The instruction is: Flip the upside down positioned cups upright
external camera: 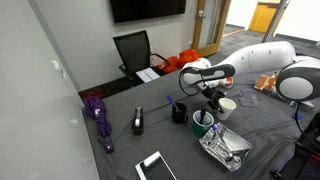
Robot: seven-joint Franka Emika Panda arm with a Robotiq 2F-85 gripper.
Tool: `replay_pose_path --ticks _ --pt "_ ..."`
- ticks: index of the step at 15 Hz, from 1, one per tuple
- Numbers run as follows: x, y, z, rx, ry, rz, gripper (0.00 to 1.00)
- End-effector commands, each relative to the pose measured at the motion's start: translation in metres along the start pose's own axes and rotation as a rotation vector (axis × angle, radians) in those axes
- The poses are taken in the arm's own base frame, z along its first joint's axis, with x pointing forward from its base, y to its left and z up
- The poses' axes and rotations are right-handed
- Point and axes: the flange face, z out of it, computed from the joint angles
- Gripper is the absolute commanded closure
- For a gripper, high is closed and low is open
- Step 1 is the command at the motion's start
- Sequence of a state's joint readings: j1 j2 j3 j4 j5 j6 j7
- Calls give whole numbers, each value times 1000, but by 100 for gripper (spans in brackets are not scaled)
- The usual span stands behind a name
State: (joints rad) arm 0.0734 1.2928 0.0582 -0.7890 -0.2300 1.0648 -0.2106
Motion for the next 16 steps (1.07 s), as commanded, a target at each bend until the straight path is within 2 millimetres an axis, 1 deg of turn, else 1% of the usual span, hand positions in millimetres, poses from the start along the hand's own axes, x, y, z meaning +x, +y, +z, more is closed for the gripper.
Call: replay_pose_path --ticks 1,6,10,13,16 --pt "-1 1 -17 -26 96 8 0" --pt "1 1 -38 -69 228 3 0" --pt "-1 2 -62 -132 381 4 0" --pt "-8 4 -77 -189 508 -11 0" --pt "-18 4 -86 -228 612 -38 0"
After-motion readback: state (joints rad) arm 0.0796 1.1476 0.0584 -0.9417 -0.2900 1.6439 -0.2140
